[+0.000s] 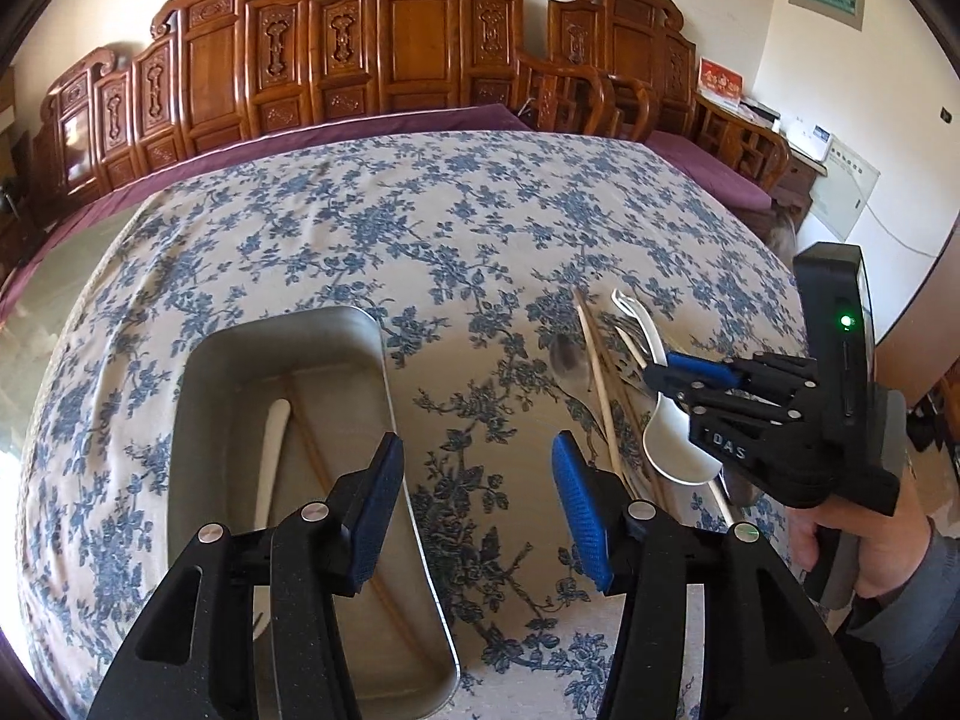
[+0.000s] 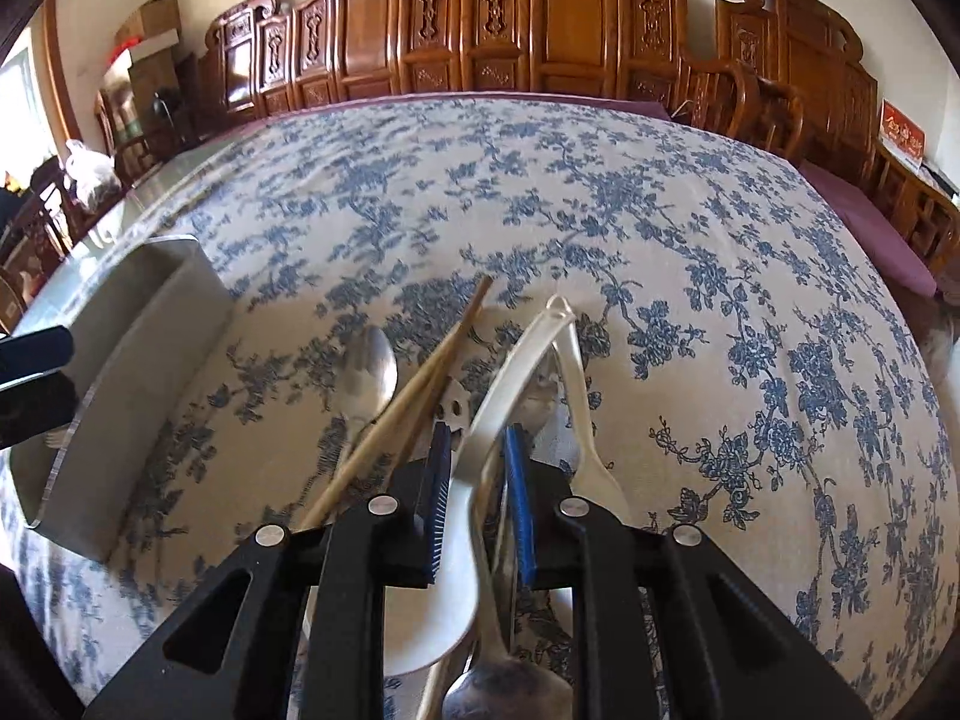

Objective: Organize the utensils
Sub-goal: 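Move the right gripper back to the pile and grasp a white plastic spoon, then grasp a wooden chopstick with the left gripper and lift it while the right holds the spoon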

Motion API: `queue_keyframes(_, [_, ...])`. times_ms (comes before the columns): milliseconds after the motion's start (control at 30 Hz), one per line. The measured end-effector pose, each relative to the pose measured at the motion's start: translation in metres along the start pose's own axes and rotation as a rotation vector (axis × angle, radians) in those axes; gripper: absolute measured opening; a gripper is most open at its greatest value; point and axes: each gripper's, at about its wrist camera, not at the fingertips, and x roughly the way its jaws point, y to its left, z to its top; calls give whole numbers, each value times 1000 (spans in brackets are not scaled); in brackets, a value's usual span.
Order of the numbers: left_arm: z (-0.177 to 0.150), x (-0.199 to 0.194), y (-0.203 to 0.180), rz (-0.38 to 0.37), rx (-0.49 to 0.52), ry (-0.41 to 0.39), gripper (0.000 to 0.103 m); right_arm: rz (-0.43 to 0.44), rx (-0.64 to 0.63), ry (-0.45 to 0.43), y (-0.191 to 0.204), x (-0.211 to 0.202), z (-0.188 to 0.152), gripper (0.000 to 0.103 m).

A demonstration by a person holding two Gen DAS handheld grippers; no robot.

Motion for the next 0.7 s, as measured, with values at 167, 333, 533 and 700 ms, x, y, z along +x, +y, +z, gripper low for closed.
queue_keyframes(167, [-1,2,-4,-2,6,5,49,-11,-14,-6,3,2,4,20])
queue_keyframes(333, [-2,5,-7,-1,11,11,49,-49,-57,-4,9,3,5,19])
queue_keyframes(533, [-1,7,-15,-5,15,9,49,-35,-44,5,0,2,5,7])
queue_keyframes(700, [-2,9,-20,-9,19,11,49,10,-8,-14,-9,-9,4,6])
